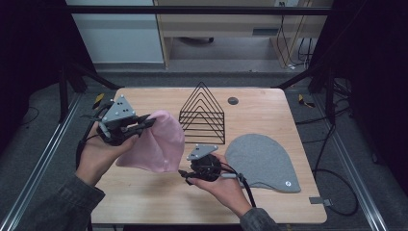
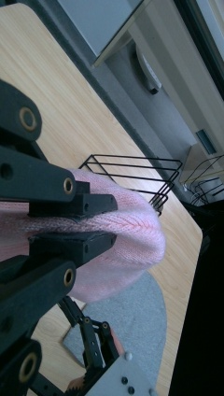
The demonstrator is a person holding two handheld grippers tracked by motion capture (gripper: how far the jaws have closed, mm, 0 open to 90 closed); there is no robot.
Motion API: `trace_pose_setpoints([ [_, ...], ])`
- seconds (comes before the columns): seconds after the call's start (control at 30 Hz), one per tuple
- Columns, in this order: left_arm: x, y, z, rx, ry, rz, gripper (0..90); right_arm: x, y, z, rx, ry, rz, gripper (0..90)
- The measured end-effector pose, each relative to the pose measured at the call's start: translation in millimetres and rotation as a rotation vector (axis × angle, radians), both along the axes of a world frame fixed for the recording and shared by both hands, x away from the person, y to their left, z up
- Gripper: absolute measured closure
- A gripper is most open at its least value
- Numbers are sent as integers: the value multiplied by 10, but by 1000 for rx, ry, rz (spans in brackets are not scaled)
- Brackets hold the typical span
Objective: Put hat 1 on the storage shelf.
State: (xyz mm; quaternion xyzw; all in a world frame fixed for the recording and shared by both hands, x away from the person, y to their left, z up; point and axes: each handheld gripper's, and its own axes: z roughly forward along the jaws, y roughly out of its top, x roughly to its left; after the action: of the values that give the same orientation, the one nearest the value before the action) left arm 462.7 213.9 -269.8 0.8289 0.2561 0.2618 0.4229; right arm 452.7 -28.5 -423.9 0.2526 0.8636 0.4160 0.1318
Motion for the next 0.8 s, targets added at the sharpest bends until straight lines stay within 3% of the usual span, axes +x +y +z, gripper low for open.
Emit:
trace_pose_setpoints([
  [0.2,5,-60,-7,-6,3,-16,821,70,76,-14,13,19,11,442],
  [0.27,7,-67,-10,-14,5,-16,821,94,97,-19,19,23,17,517],
  [0.33,23,-65,-13,-29,11,-19,820,106,106,-17,32,17,40,671],
  [0.37,23,-65,-13,-29,11,-19,820,106,106,-17,32,17,40,671],
  [0.47,33,-62,-17,-32,11,-18,819,107,73,12,48,5,48,798],
  [0.67,57,-13,9,-54,18,-25,815,112,-97,169,42,-1,55,833],
  [0.8,62,-29,12,-46,23,-25,814,128,-176,266,26,-10,59,836],
])
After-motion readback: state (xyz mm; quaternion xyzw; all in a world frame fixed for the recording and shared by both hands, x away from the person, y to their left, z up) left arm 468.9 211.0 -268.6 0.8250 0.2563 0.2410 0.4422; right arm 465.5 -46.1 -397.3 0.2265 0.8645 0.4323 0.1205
